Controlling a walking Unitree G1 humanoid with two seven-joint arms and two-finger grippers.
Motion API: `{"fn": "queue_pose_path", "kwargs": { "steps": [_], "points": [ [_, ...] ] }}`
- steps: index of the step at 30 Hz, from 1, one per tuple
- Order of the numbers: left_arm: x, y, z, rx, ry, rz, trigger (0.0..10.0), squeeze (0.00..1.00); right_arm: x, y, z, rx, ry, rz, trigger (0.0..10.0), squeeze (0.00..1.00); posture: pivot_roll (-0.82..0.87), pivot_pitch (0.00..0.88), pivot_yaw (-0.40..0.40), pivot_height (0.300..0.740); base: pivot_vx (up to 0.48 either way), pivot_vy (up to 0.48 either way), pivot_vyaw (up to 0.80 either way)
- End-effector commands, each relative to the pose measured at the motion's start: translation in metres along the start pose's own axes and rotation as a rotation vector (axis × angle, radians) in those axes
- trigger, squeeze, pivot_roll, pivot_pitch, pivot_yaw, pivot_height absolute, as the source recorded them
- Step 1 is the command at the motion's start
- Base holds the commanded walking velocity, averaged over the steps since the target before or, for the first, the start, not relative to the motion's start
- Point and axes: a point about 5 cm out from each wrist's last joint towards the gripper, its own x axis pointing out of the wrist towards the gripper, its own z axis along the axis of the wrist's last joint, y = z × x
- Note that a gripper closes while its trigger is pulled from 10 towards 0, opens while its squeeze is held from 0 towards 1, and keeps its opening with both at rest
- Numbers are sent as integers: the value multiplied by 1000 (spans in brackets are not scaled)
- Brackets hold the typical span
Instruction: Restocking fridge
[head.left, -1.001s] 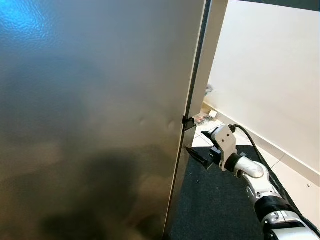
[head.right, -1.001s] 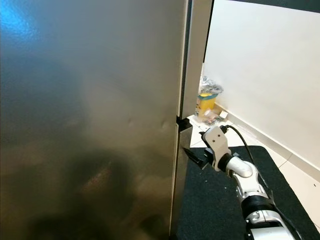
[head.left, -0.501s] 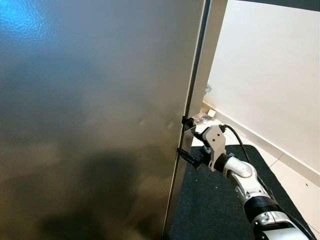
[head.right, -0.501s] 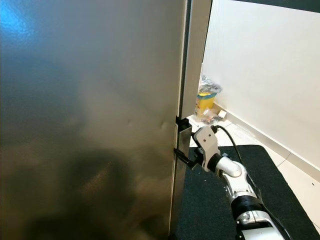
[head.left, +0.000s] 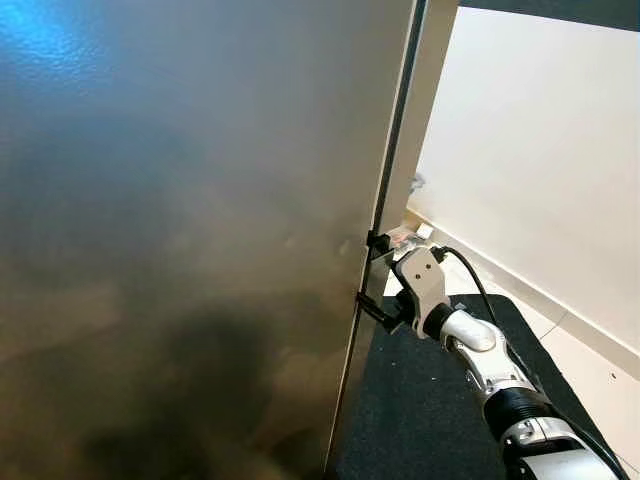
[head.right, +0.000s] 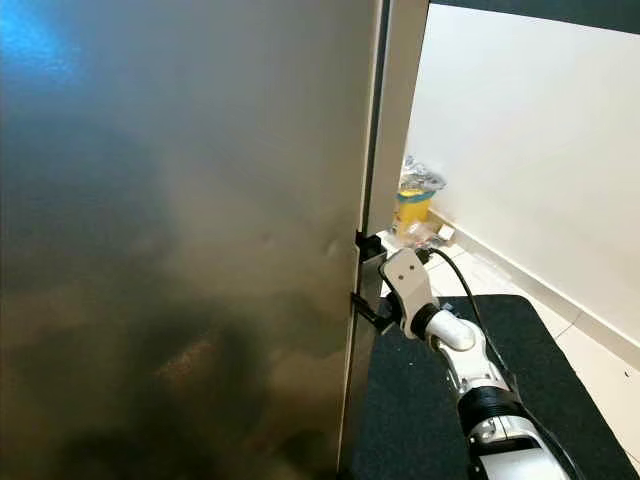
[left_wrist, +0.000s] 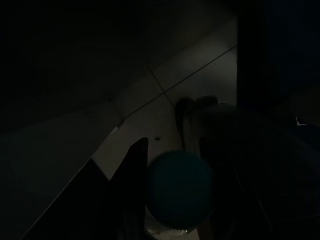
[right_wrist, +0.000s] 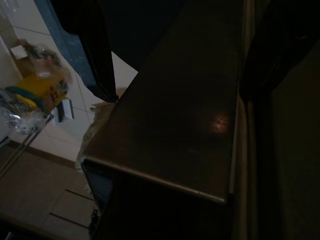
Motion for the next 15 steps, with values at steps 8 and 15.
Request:
{"fn": "queue_pose_path", "kwargs": {
  "steps": [8, 15],
  "points": [
    [-1, -7, -13, -3, 48, -26, 10000, 0, -12, -33, -3, 19, 43, -222, 10000, 0, -68, 0, -47, 740, 0, 0, 0],
    [0, -7, -11, 1, 45, -28, 10000, 0, -21, -44, -9, 24, 74, -311, 10000, 0, -70, 0, -43, 740, 0, 0, 0]
  ]
}}
